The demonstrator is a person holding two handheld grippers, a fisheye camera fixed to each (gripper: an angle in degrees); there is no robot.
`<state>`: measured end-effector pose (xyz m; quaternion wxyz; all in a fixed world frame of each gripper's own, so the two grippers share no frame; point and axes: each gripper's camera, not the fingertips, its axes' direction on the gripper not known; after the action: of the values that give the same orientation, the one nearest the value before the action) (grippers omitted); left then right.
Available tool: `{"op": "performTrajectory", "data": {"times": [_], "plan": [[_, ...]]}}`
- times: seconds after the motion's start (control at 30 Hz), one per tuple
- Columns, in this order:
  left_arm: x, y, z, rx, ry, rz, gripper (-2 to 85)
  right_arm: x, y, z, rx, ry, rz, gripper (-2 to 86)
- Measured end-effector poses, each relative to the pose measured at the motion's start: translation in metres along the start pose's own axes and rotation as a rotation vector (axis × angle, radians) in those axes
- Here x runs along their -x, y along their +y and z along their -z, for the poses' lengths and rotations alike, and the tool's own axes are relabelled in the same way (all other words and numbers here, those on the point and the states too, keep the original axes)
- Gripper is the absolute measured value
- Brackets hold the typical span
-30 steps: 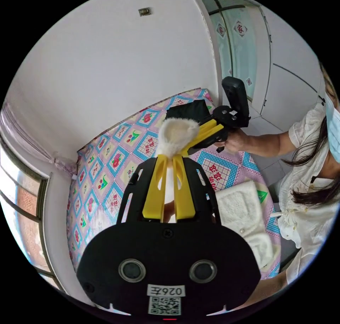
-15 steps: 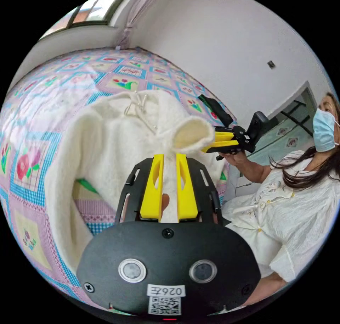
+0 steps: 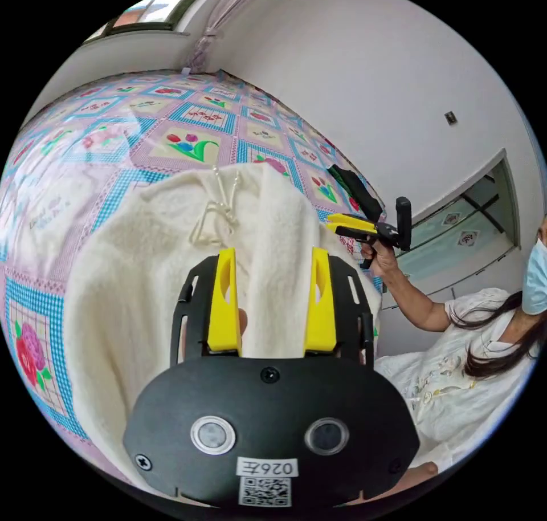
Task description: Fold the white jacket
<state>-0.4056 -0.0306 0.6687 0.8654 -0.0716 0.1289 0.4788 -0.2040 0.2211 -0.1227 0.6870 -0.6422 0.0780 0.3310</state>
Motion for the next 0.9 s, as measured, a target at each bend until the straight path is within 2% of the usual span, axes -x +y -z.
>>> {"op": "performTrajectory", "data": {"times": [0.07,0.1,0.17,0.2,0.23,0.27,0.33,0.37,0.43,0.57,0.67,0.7,0.77,0.8,0.83,0.9], "plan": [[0.001,-0.057,-0.043,0.052,0.005,-0.016,21.2,-0.006,-0.021,-0.020,0.035,0.002,0.032,7.7],[0.003,-0.089,-0.075,0.109,0.005,-0.014,18.8,-0.005,-0.026,-0.026,0.047,0.007,0.045,7.7],[0.007,-0.125,-0.126,0.311,0.017,-0.006,9.6,0.008,-0.044,-0.043,0.102,-0.002,0.157,0.6],[0.006,-0.138,-0.148,0.414,0.013,-0.015,2.1,0.010,-0.046,-0.045,0.109,0.036,0.170,0.2],[0.004,-0.143,-0.150,0.397,-0.049,-0.048,1.8,0.008,-0.047,-0.045,0.101,0.152,0.166,-0.6],[0.005,-0.142,-0.148,0.377,-0.069,-0.047,1.6,-0.006,-0.043,-0.047,0.087,0.174,0.122,-0.8],[0.025,-0.132,-0.143,0.327,0.024,-0.013,2.0,-0.044,-0.034,-0.062,0.132,0.000,-0.006,-0.5],[0.029,-0.129,-0.142,0.313,0.049,0.001,2.3,-0.065,-0.024,-0.061,0.075,-0.111,-0.075,0.2],[0.027,-0.116,-0.132,0.238,0.075,0.007,5.1,-0.081,-0.018,-0.056,0.060,-0.174,-0.129,1.9],[-0.002,-0.086,-0.102,0.058,0.079,-0.016,7.9,-0.075,-0.016,-0.033,-0.037,-0.201,-0.099,4.5],[-0.029,-0.050,-0.087,-0.087,0.070,-0.019,2.7,-0.061,-0.033,-0.021,-0.142,-0.248,-0.031,4.0],[-0.038,-0.036,-0.092,-0.098,0.040,-0.026,0.6,-0.058,-0.038,-0.022,-0.151,-0.257,-0.012,3.5],[-0.042,-0.023,-0.116,0.034,-0.131,-0.025,-0.4,-0.045,-0.055,-0.047,-0.088,-0.236,0.085,0.5],[-0.036,-0.015,-0.135,0.169,-0.221,-0.005,-0.7,-0.042,-0.058,-0.060,-0.035,-0.191,0.113,0.2],[-0.031,-0.005,-0.137,0.198,-0.184,0.042,-0.8,-0.039,-0.059,-0.087,0.084,-0.117,0.174,-0.3],[-0.038,0.011,-0.110,0.087,-0.068,0.065,-0.9,-0.052,-0.059,-0.075,0.043,-0.190,0.120,-0.7]]}}
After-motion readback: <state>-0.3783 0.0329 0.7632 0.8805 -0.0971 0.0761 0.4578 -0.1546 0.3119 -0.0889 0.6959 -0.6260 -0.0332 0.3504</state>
